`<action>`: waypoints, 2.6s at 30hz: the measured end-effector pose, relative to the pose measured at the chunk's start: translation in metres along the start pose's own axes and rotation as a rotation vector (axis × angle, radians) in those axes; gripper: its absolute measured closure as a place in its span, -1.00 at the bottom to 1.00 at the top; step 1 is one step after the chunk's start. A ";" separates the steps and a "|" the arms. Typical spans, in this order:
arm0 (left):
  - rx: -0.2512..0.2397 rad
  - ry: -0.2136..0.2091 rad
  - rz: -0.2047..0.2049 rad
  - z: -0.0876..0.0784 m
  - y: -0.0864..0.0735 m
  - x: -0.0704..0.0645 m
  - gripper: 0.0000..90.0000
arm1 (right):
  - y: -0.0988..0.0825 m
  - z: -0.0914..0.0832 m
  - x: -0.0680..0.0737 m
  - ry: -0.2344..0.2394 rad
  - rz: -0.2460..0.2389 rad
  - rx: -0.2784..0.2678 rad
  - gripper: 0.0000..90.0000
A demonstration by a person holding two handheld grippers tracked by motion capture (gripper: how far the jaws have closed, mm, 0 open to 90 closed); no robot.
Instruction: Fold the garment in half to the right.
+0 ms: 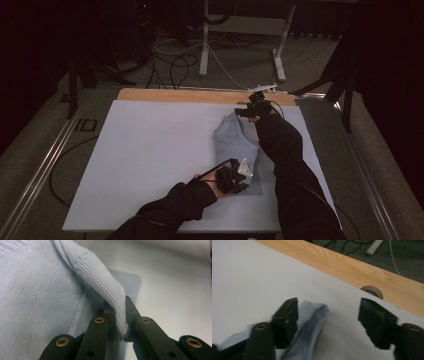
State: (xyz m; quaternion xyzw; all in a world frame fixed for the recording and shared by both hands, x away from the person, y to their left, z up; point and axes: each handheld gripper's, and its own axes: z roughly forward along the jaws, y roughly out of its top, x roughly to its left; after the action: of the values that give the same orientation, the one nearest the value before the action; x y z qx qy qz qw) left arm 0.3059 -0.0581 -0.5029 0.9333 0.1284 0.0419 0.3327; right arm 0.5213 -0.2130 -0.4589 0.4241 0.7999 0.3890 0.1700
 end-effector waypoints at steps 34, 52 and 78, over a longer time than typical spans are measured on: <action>-0.211 -0.074 -0.048 -0.050 -0.015 0.009 0.00 | -0.014 -0.017 0.011 0.138 -0.038 -0.055 -0.74; -0.301 -0.023 -0.094 -0.106 -0.063 0.029 -0.38 | -0.018 -0.019 0.016 0.153 -0.069 -0.042 -0.74; -0.315 0.118 -0.236 -0.155 -0.185 0.054 -0.99 | -0.021 -0.015 0.018 0.150 -0.059 -0.018 -0.79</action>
State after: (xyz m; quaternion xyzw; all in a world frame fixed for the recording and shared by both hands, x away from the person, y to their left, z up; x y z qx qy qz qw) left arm 0.2934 0.1886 -0.5001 0.8442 0.2479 0.0769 0.4690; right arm 0.4905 -0.2123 -0.4643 0.3684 0.8191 0.4217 0.1247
